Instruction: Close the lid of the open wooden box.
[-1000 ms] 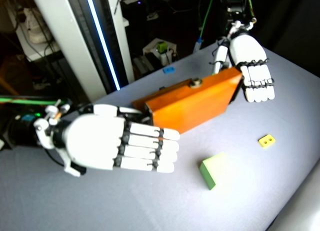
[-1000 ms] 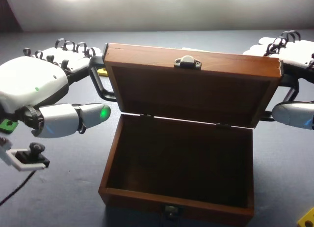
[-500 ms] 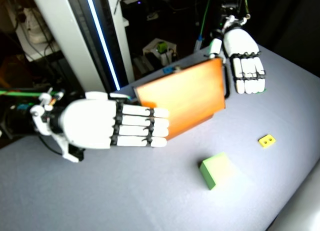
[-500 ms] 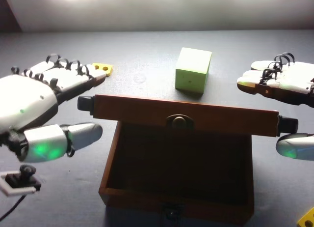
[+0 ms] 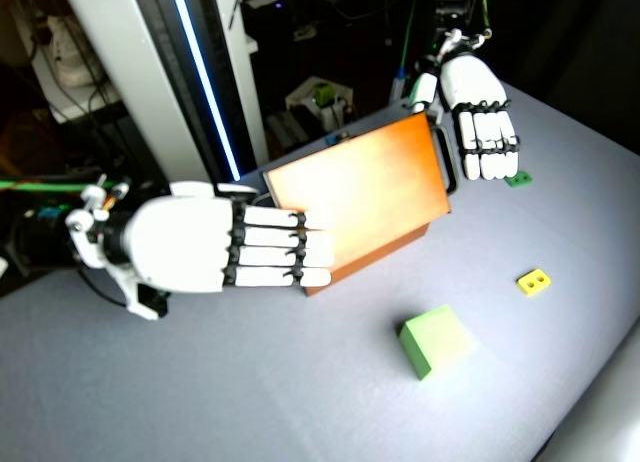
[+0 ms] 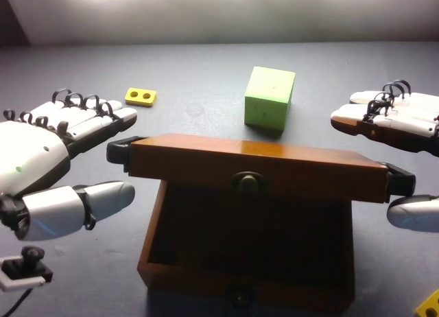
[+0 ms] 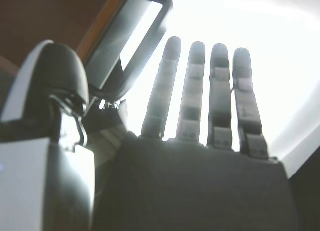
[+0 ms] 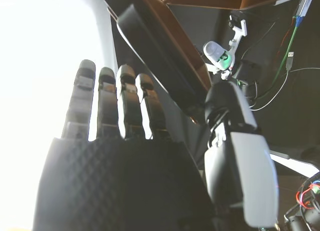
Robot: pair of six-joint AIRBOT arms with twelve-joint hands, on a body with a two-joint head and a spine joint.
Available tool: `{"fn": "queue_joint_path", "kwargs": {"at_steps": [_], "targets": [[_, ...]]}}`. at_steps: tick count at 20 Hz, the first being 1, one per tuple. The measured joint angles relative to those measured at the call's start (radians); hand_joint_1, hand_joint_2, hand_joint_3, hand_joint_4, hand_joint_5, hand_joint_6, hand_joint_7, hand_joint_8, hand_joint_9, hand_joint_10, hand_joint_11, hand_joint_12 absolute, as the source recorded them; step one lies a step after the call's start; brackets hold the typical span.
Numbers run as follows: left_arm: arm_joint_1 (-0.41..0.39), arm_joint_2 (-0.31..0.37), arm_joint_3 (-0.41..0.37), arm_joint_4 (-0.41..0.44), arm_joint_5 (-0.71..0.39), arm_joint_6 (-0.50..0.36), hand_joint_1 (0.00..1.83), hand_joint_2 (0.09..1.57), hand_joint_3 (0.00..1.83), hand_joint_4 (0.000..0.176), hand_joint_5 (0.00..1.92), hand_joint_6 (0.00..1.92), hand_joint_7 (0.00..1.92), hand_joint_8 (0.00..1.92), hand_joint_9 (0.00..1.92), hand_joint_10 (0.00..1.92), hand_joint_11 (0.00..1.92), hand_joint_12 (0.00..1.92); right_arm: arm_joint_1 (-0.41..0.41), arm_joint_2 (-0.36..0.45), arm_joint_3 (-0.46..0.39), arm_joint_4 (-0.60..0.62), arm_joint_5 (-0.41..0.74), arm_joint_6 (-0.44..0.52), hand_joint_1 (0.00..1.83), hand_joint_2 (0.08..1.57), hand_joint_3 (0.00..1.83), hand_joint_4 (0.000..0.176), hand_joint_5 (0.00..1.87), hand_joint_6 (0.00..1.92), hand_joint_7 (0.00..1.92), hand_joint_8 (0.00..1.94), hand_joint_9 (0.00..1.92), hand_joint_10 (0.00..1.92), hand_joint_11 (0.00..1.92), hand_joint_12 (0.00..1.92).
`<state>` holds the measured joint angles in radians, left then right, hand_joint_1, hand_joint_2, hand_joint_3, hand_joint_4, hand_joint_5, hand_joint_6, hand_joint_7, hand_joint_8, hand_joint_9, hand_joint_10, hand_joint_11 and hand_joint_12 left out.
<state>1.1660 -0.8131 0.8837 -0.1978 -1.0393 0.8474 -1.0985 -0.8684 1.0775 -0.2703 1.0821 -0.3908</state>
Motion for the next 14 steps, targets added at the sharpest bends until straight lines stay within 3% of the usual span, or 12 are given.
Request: {"fn": "queue_joint_path", "kwargs": {"at_steps": [2,3,6,10,12,13,14], "targets": [[0.010,0.001,0.000,0.000,-0.007,0.000,0.00,1.32,0.00,0.000,0.11,0.00,0.09,0.00,0.11,0.01,0.00,0.31,0.000,0.008,-0.013,0.002,0.006,0.006,0.46,1.18,0.00,0.061,0.00,0.00,0.00,0.00,0.00,0.00,0.01,0.00],[0.012,0.002,0.000,-0.003,-0.008,0.000,0.00,1.33,0.00,0.000,0.11,0.00,0.09,0.00,0.10,0.00,0.00,0.28,-0.003,0.018,-0.025,-0.003,0.022,0.009,0.47,1.15,0.00,0.089,0.00,0.00,0.00,0.00,0.00,0.00,0.00,0.00],[0.023,0.002,-0.002,-0.005,-0.008,0.001,0.00,1.33,0.00,0.000,0.11,0.00,0.09,0.00,0.10,0.00,0.00,0.27,-0.023,0.032,-0.041,-0.006,0.046,0.012,0.48,1.14,0.00,0.104,0.00,0.00,0.00,0.00,0.00,0.00,0.00,0.00],[0.029,0.002,-0.008,-0.011,-0.007,0.000,0.00,1.34,0.00,0.000,0.11,0.00,0.09,0.00,0.10,0.00,0.00,0.28,-0.044,0.051,-0.061,-0.002,0.066,0.013,0.50,1.10,0.00,0.150,0.00,0.00,0.00,0.00,0.00,0.00,0.02,0.01],[0.036,0.002,-0.008,-0.013,-0.009,0.000,0.00,1.34,0.00,0.000,0.12,0.00,0.09,0.00,0.10,0.00,0.00,0.28,-0.061,0.056,-0.069,-0.004,0.068,0.014,0.50,1.09,0.00,0.151,0.00,0.00,0.00,0.00,0.00,0.00,0.02,0.01],[0.036,0.002,-0.008,-0.012,-0.008,0.000,0.00,1.34,0.00,0.000,0.12,0.00,0.09,0.00,0.10,0.00,0.00,0.28,-0.066,0.057,-0.071,-0.005,0.063,0.014,0.51,1.09,0.00,0.162,0.00,0.00,0.00,0.00,0.00,0.00,0.02,0.01],[0.035,0.002,-0.008,-0.013,-0.009,0.000,0.00,1.35,0.00,0.000,0.11,0.00,0.08,0.00,0.09,0.00,0.00,0.27,-0.071,0.057,-0.073,-0.001,0.064,0.014,0.51,1.09,0.00,0.159,0.00,0.00,0.00,0.00,0.00,0.00,0.02,0.01]]}}
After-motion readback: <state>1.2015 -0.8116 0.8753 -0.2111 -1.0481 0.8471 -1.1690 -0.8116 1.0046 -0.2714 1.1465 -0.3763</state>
